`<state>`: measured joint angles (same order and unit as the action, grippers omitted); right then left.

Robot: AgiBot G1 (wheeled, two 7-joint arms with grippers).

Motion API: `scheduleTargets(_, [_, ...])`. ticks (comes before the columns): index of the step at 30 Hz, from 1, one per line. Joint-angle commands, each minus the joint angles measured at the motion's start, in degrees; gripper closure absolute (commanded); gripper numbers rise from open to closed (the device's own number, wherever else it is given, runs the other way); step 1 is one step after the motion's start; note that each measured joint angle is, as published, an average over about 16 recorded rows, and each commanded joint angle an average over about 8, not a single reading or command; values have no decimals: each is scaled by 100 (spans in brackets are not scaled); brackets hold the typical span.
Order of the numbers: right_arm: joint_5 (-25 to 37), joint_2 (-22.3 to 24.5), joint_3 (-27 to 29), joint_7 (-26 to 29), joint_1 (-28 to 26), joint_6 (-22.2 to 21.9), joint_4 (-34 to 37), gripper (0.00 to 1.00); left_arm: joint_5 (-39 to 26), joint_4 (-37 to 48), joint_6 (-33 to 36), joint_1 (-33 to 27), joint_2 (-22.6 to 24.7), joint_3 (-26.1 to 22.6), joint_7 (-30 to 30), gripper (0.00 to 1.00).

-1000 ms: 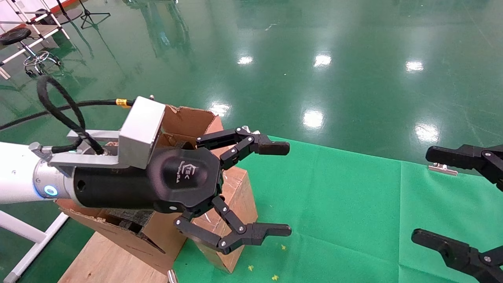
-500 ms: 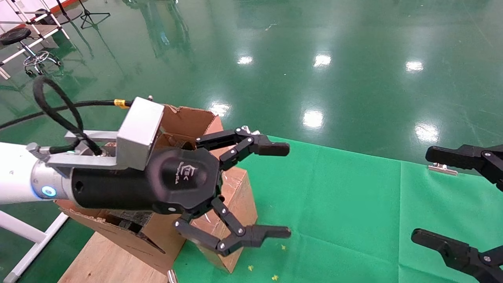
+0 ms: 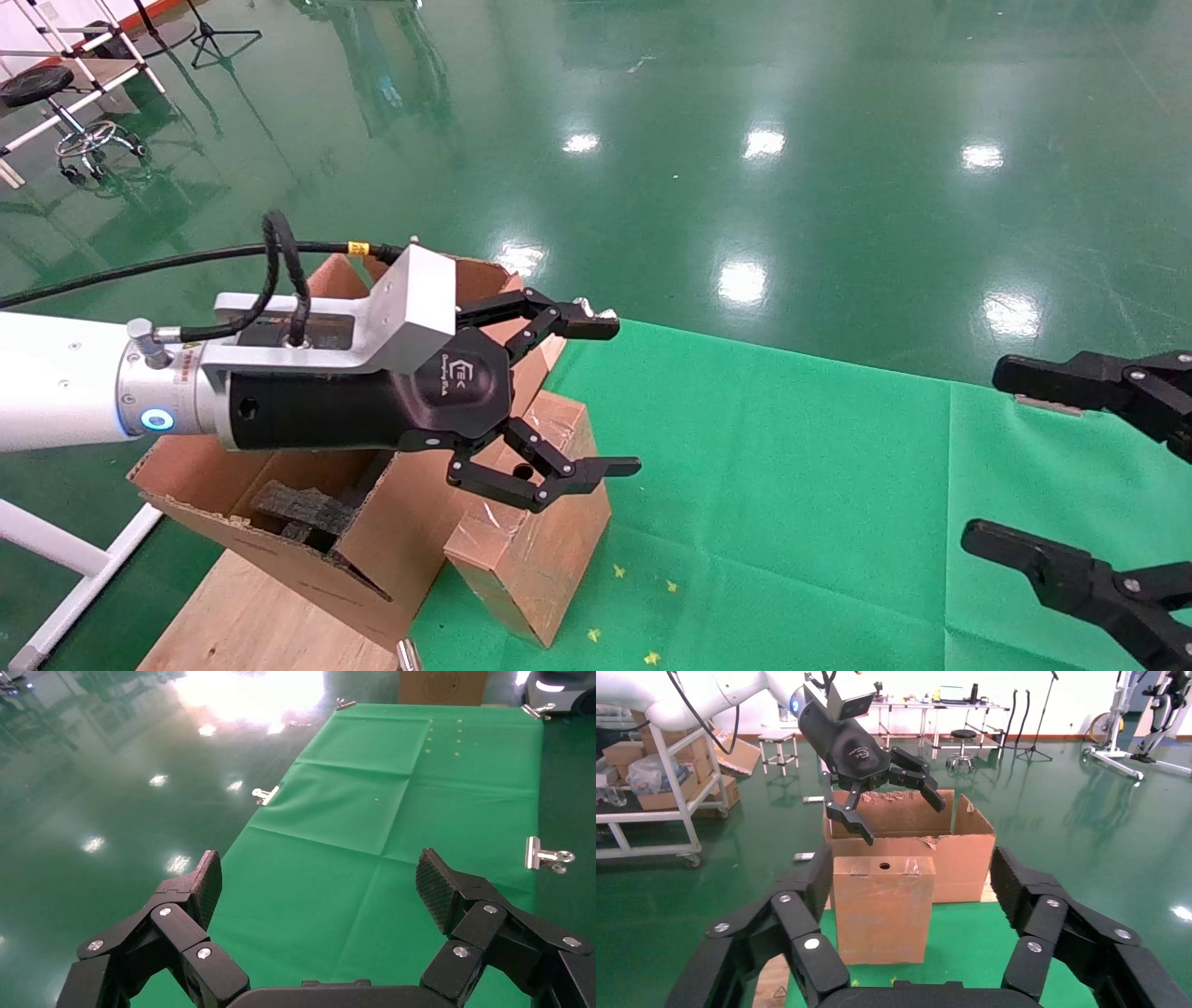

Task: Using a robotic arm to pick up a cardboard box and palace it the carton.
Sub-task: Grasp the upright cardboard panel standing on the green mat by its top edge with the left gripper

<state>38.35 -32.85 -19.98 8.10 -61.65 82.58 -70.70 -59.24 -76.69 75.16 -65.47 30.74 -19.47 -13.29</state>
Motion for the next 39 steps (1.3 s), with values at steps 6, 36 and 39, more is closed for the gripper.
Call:
scheduleTargets(6, [0,0,0,0,0,-1,0,100,-788,-40,-298,-286,-67,-233,-451,0])
scheduleTargets(36, [0,0,0,0,0,-1,0,100,-3204,-95,1421,-2648,478,-2383,-5405,0])
scheduleTargets(39, [0,0,0,0,0,-1,0,100,-3369,-107,1384,-2750,559,-2627,-5642,0])
